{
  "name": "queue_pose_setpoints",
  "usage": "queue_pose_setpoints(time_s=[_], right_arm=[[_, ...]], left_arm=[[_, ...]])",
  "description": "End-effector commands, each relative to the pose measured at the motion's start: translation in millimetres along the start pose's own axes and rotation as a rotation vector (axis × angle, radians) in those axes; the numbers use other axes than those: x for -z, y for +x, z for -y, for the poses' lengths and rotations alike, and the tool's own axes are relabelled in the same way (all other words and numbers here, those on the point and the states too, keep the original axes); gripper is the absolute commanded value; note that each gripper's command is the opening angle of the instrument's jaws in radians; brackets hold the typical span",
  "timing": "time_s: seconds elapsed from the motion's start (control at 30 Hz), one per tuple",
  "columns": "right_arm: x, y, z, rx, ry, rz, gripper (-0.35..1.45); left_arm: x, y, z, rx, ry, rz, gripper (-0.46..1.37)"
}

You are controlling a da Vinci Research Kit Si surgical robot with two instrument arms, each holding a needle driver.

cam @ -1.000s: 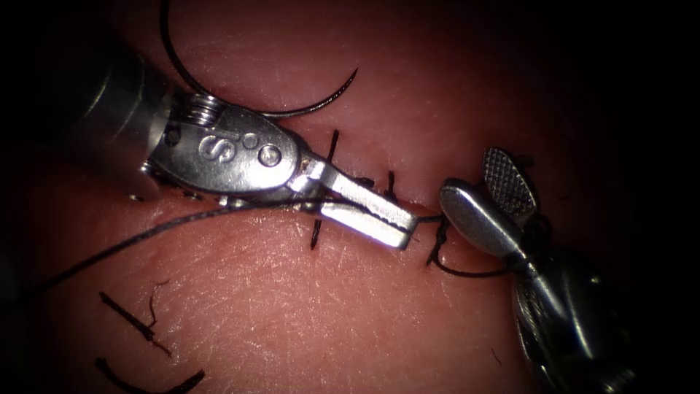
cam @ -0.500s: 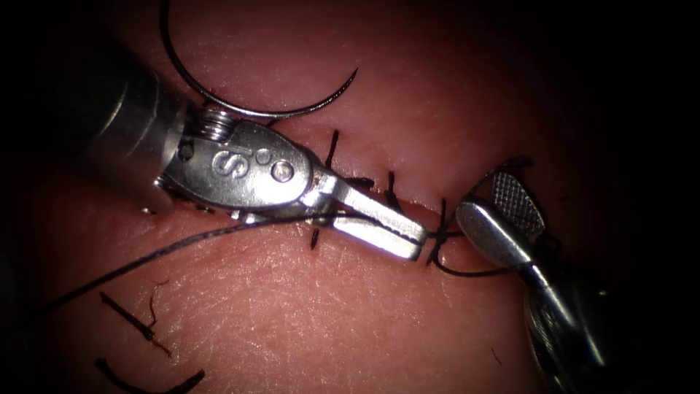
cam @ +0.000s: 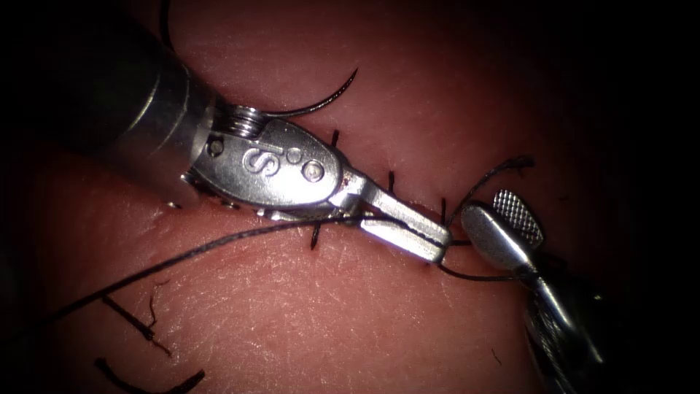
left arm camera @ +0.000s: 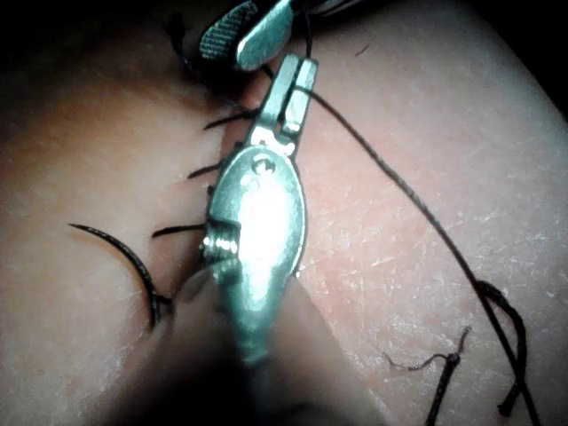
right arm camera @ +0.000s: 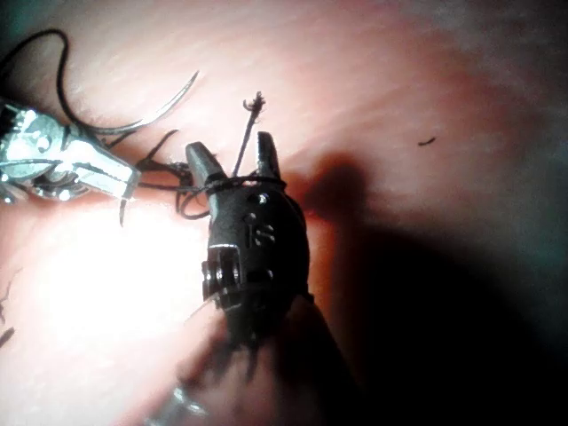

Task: Wound Closure
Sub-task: Grab the short tail with the right gripper

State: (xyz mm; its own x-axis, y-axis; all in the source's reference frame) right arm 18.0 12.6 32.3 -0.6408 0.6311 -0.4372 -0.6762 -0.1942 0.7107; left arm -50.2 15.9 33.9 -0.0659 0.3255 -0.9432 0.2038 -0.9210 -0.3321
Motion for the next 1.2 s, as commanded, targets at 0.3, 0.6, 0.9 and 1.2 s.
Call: queue_pose_setpoints(time_s=[0.3,0.6,0.9,1.2], right_arm=[[-1.7,1.0,-0.7,-0.001,-0.007,-0.010,0.62],[-2.9,1.4,-0.8,-0.002,-0.015,-0.014,0.58],[-3.0,1.7,-0.4,0.008,-0.010,-0.007,-0.35],[-3.0,2.1,1.1,-0.002,0.013,-0.045,-0.35]], left_arm=[[0.0,0.0,0.0,0.000,-0.012,-0.001,-0.35],[-0.2,-0.1,0.3,0.000,-0.014,-0.002,-0.35],[-0.4,-0.1,0.4,0.000,-0.019,-0.002,-0.35],[-0.5,-0.3,0.5,-0.002,-0.020,-0.002,-0.35]])
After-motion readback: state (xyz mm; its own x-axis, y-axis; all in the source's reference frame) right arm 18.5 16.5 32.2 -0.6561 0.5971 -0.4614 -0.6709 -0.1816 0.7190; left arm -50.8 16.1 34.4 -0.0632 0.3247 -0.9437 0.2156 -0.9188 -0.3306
